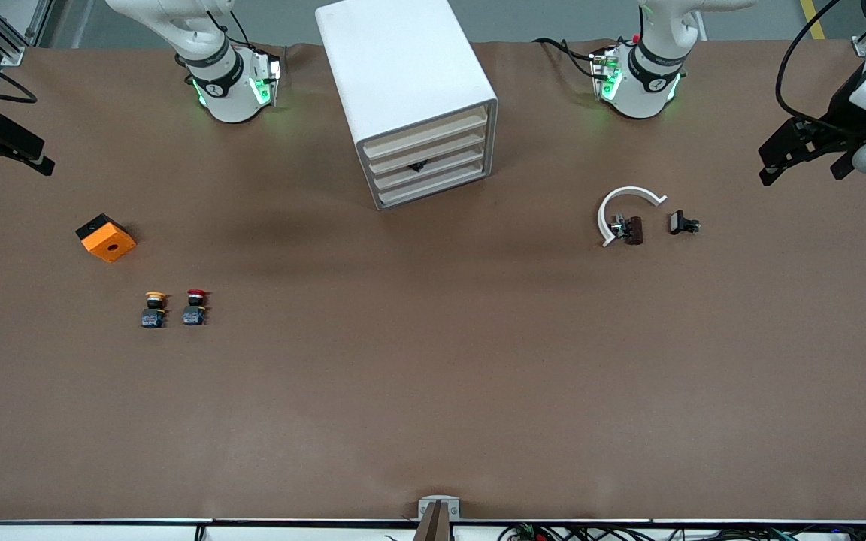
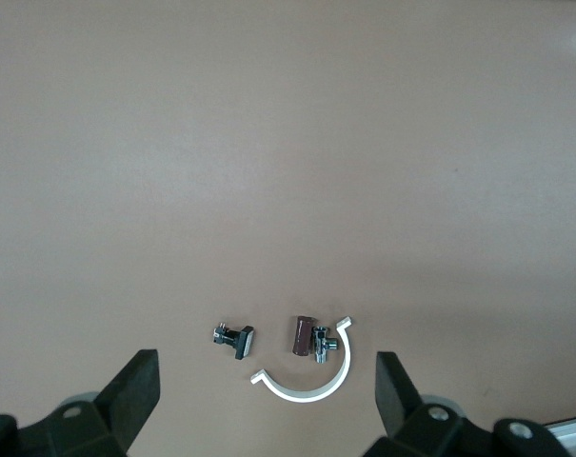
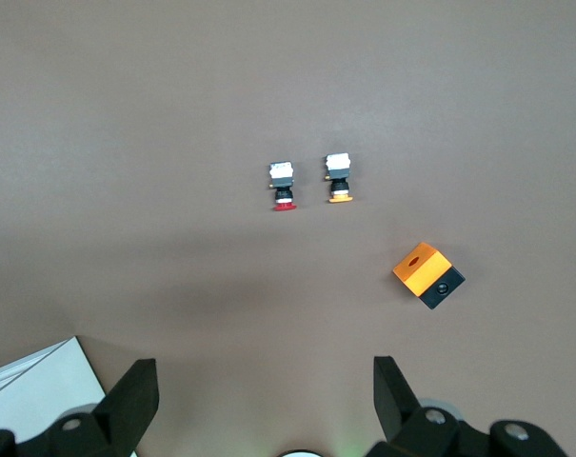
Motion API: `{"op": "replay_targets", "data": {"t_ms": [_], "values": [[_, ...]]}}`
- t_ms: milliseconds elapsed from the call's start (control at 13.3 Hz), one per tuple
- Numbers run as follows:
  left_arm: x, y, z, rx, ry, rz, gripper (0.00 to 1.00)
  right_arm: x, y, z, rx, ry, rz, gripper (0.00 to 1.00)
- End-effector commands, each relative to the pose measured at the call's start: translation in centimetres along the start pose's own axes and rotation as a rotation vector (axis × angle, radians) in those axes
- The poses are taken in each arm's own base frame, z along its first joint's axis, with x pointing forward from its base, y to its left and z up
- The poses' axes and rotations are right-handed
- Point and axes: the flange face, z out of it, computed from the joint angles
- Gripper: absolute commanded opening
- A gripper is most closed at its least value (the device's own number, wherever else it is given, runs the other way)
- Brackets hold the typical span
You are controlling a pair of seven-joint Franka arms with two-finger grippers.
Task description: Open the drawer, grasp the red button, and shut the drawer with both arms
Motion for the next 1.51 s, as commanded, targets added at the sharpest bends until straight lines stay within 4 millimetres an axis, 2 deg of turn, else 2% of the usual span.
{"op": "replay_targets", "data": {"t_ms": [0, 377, 603, 754, 1131, 1433], "values": [[-0.1, -0.3, -0.6, -0.011, -0.021, 0.002, 1.00, -1.1, 0.0, -0.3, 0.013, 0.014, -0.008, 1.00], [-0.7, -0.8, -0.2, -0.006, -0.079, 0.017, 1.00, -1.2, -0.5, -0.3, 0.009, 0.020, -0.015, 1.00], [-0.7, -1.2, 0.0, -0.003, -0.110, 0.025, 1.00, -2.2, -1.2, 0.1, 0.007, 0.033, -0.029, 1.00], [-0.8, -1.1, 0.1, -0.001, -0.114, 0.026, 1.00, -2.2, -1.4, -0.1, 0.007, 0.047, -0.032, 1.00], [-0.8, -0.9, 0.1, -0.001, -0.114, 0.032, 1.00, -2.2, 0.1, -0.6, 0.012, 0.065, -0.007, 1.00], [-0.1, -0.9, 0.4, 0.002, -0.117, 0.032, 1.00, -2.2, -0.4, -0.6, 0.003, 0.064, -0.025, 1.00]]}}
